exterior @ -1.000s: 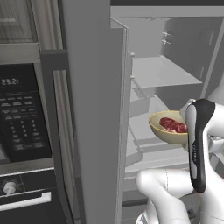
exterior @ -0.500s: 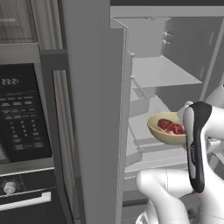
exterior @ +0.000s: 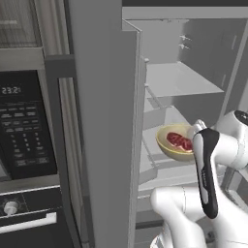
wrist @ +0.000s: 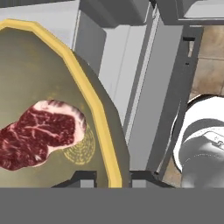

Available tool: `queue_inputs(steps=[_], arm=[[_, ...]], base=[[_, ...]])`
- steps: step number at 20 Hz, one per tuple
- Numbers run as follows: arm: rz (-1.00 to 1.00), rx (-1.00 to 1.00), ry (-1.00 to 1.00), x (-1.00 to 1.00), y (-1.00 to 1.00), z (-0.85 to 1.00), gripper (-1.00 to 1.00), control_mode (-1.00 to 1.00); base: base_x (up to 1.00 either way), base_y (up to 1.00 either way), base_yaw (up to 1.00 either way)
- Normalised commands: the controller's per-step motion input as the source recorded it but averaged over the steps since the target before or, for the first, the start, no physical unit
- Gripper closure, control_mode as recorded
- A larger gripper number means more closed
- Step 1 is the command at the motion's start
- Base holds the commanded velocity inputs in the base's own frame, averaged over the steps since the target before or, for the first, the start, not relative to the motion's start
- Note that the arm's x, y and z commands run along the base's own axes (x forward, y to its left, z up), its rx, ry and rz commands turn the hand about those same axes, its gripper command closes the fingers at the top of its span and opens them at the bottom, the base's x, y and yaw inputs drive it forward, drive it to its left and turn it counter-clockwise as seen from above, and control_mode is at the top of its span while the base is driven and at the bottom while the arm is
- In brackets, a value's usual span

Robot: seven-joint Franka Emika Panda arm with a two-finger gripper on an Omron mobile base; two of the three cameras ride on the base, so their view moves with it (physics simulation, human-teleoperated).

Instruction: Place one of the steaks on the plate and the other in the bowl. Then place the bowl in the fridge.

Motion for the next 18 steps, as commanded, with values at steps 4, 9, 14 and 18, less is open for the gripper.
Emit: queue_inputs(steps=[4,9,14,18], arm=[[0.0,0.0,-0.23,0.53,-0.02,-0.31,1.0,-1.0],[0.0,0.0,-0.04,0.76,-0.02,-0.17,1.0,-1.0],[0.0,0.0,0.01,0.85,-0.06,-0.12,1.0,-1.0],[0.0,0.0,0.1,0.92,-0.06,-0.12,1.0,-1.0]], base=[[0.0,0.0,0.0],[0.0,0.0,0.0],[0.0,0.0,0.0],[0.0,0.0,0.0]])
